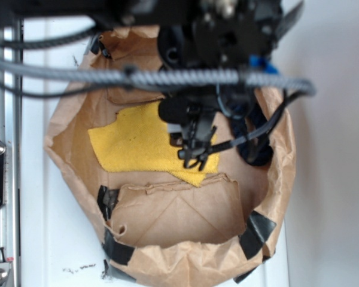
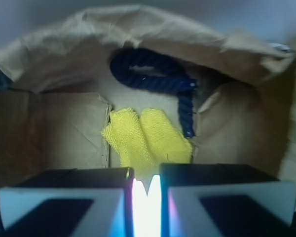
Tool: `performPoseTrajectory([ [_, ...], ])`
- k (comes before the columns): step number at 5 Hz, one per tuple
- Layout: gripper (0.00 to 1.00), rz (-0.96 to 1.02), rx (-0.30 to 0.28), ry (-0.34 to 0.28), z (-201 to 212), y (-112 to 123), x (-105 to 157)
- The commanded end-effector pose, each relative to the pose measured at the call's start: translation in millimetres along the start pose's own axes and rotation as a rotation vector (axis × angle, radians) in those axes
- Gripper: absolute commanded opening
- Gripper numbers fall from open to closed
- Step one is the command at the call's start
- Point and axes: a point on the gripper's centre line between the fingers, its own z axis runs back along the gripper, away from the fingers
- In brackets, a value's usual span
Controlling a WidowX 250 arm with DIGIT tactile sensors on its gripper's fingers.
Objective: Grab the yellow cloth.
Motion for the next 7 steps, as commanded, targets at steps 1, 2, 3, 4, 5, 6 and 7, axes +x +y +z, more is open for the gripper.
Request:
performPoseTrajectory([
  [1,1.00,-0.060,0.049,-0.020,-1.2,-6.1,-13.7],
  [2,1.00,-0.095,0.030,-0.014,-22.8,-10.2,-18.8],
  [3,1.00,-0.110,0.038,-0.022,-44.1,-9.2,-25.9],
  [4,1.00,-0.131,0.066,-0.016,-66.4,-10.4,-32.3],
  [5,1.00,-0.141,0.073,0.011,-83.8,-7.5,-34.5],
  [6,1.00,-0.148,0.078,0.013,-112.7,-1.5,-36.8],
  [7,1.00,-0.161,0.085,0.042,-130.7,1.3,-38.0],
])
